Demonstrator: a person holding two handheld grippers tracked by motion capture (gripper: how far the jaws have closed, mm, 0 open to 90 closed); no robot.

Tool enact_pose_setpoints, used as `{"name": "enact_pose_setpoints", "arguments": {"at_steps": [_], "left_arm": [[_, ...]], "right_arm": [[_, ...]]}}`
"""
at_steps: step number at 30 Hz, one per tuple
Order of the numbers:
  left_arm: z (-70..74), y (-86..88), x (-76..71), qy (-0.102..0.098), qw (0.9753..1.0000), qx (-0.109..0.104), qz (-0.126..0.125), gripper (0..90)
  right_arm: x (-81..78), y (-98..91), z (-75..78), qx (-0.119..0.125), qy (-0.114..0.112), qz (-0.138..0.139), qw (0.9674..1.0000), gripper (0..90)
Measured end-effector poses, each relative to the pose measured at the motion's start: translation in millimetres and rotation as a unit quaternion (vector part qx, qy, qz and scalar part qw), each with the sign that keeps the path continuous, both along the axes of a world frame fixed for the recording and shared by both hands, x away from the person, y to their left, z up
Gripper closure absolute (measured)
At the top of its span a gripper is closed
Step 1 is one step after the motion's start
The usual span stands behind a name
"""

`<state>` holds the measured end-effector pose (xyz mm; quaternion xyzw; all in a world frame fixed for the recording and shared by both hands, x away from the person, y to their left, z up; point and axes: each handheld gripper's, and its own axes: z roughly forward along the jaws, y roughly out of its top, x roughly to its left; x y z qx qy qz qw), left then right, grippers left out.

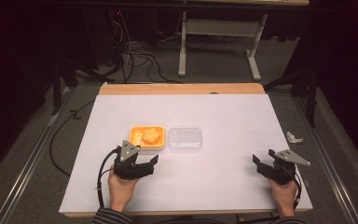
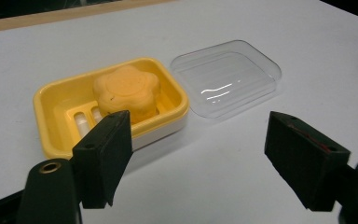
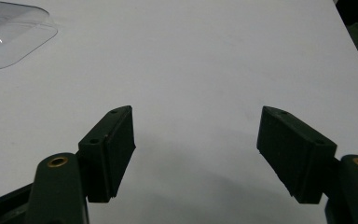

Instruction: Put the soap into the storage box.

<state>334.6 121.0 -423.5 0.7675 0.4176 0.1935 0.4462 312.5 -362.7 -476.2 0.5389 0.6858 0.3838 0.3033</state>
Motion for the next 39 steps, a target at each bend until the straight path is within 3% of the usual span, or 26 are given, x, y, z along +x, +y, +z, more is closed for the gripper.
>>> {"name": "enact_pose_setpoints", "arguments": {"at_steps": [16, 31, 39], "left_arm": [[-16.6, -7.7, -3.3, 0.01, 0.9999, -0.001, -0.003, 23.8], [-27.6, -19.4, 2.7, 0.015, 0.9996, 0.025, -0.008, 23.9], [-32.5, -25.6, 6.0, 0.018, 0.9994, 0.026, -0.012, 24.2]], "right_arm": [[-1.0, 1.7, 0.0, -0.003, -0.003, -0.003, 1.0, 27.9], [-1.4, 1.5, 0.1, -0.003, -0.006, -0.002, 1.0, 27.9], [-1.5, 1.8, 0.1, -0.004, -0.005, -0.003, 1.0, 27.9]]}}
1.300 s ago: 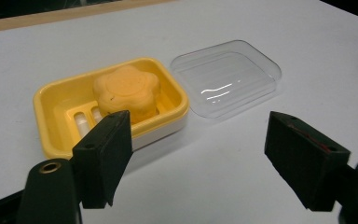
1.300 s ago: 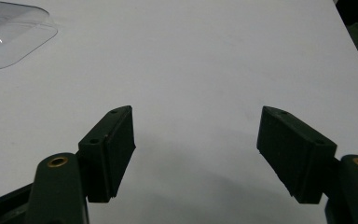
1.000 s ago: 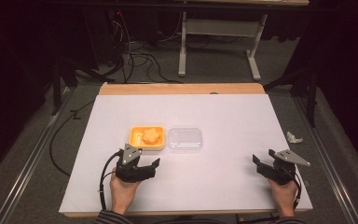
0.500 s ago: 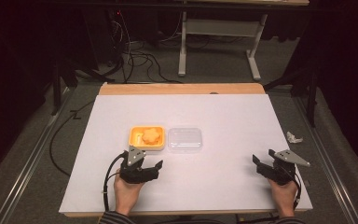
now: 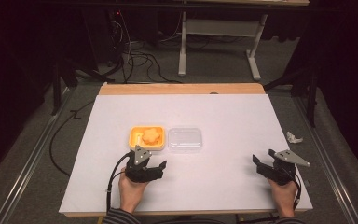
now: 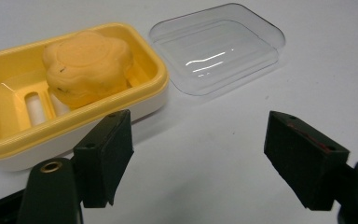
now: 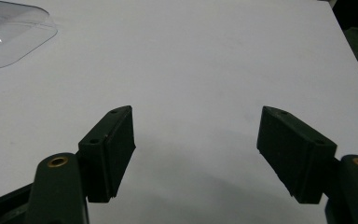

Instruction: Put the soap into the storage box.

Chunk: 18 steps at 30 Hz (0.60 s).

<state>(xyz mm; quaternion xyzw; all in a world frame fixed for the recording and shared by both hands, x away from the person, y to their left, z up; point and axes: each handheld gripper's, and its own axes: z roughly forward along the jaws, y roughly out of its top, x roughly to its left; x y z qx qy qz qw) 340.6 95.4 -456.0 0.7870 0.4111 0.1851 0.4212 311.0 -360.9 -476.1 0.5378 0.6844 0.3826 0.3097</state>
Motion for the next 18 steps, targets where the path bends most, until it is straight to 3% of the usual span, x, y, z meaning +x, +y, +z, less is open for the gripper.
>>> {"name": "enact_pose_setpoints", "arguments": {"at_steps": [18], "left_arm": [[-10.9, -9.2, 9.4, 0.015, 0.9999, 0.009, -0.003, 24.3]], "right_arm": [[-0.5, -0.4, 0.1, 0.001, -0.002, 0.0, 1.0, 27.9]]}}
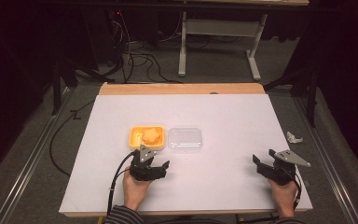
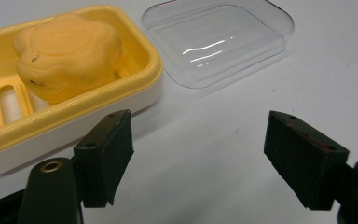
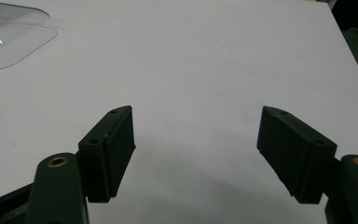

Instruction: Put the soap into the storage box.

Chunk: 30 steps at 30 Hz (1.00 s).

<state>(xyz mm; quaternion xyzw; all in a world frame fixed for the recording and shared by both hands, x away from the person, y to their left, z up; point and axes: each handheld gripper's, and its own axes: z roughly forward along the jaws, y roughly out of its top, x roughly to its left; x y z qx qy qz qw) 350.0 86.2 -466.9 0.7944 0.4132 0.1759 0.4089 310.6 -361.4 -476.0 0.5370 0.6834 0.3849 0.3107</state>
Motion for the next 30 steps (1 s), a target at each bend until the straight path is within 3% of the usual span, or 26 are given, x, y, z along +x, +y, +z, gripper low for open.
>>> {"name": "enact_pose_setpoints", "arguments": {"at_steps": [18, 30], "left_arm": [[-5.6, -4.0, 2.2, -0.013, 0.9999, 0.0, 0.006, 24.1], [-10.0, -8.3, 1.4, -0.016, 0.9998, 0.012, 0.0, 23.8]], "right_arm": [[0.1, 0.1, 0.0, -0.001, 0.0, 0.001, 1.0, 27.9], [0.1, 0.2, -0.1, -0.002, -0.001, 0.001, 1.0, 27.8]]}}
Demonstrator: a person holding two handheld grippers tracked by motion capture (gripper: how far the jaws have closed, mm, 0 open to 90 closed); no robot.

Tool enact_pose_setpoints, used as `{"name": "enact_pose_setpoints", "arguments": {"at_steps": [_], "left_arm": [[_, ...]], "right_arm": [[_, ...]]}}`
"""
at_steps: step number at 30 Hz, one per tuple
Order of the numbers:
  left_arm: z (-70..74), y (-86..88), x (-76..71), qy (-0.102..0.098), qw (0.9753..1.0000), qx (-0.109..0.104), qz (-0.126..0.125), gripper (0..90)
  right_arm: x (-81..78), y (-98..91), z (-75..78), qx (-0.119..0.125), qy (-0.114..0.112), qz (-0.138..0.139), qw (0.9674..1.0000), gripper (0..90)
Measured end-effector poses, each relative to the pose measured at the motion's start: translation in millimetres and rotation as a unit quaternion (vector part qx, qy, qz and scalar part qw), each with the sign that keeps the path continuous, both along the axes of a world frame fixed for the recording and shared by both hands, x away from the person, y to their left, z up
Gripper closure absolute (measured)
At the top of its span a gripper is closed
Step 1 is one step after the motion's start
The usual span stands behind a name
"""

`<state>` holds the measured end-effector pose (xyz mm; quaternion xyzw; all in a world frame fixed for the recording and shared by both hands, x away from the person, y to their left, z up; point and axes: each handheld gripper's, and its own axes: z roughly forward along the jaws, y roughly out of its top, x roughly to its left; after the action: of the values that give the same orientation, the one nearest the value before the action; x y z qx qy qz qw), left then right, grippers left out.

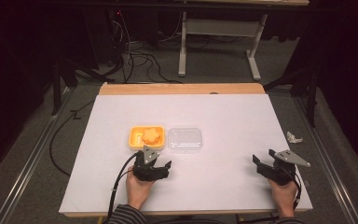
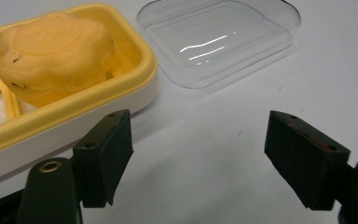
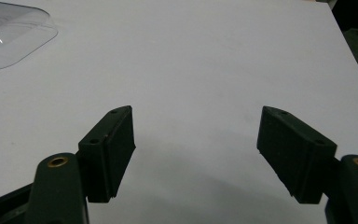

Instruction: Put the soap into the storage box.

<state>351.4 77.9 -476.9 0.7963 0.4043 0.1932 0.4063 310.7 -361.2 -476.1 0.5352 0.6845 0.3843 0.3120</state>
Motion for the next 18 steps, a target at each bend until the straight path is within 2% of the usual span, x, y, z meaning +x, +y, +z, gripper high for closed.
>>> {"name": "enact_pose_setpoints", "arguments": {"at_steps": [10, 15, 18], "left_arm": [[-2.5, -1.7, 0.5, 0.001, 1.0, 0.003, -0.002, 23.7], [-5.3, -5.9, 0.5, 0.002, 1.0, -0.004, -0.004, 23.7], [-6.0, -7.2, -0.2, -0.002, 1.0, 0.001, -0.006, 23.5]], "right_arm": [[0.0, 0.3, -0.1, 0.0, 0.0, -0.001, 1.0, 27.9], [0.3, 0.8, -0.1, 0.0, 0.002, -0.001, 1.0, 27.9], [0.2, 0.9, -0.1, -0.001, 0.002, -0.002, 1.0, 27.8]]}}
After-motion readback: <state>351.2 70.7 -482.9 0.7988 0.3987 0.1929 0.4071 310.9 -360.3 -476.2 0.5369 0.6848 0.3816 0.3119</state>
